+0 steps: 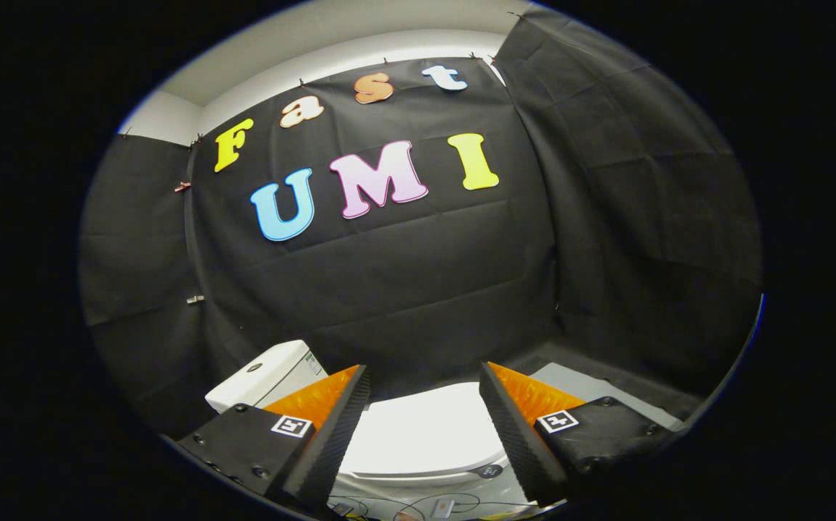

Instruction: Open the toilet lid.

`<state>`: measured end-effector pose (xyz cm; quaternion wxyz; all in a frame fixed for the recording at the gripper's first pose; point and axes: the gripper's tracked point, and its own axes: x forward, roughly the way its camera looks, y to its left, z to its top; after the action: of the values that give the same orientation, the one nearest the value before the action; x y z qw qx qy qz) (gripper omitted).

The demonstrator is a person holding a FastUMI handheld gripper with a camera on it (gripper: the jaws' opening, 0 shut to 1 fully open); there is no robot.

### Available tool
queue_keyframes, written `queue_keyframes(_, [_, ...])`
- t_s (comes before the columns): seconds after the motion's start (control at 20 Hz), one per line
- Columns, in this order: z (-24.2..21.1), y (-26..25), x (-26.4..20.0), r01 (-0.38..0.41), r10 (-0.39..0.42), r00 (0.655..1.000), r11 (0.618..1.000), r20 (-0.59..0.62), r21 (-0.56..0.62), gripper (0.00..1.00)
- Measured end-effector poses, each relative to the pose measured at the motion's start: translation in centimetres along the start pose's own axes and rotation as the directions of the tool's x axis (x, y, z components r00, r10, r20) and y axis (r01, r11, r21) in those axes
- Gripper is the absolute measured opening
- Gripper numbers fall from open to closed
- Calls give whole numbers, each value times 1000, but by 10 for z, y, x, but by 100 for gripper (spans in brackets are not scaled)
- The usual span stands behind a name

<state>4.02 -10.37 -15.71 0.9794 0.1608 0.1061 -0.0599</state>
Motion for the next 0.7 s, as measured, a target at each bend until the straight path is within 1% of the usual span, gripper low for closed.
queue_keyframes(0.25, [-52, -40, 27, 33, -26, 996, 996, -87, 84, 96])
queue_keyframes(0.4, [-83, -65, 46, 51, -30, 990, 987, -136, 151, 97])
queue_keyframes(0.6, [-135, -107, 69, 120, -63, 972, 962, -226, 247, 96])
queue_keyframes(0.7, [-158, -121, 76, 140, -62, 965, 943, -253, 302, 96])
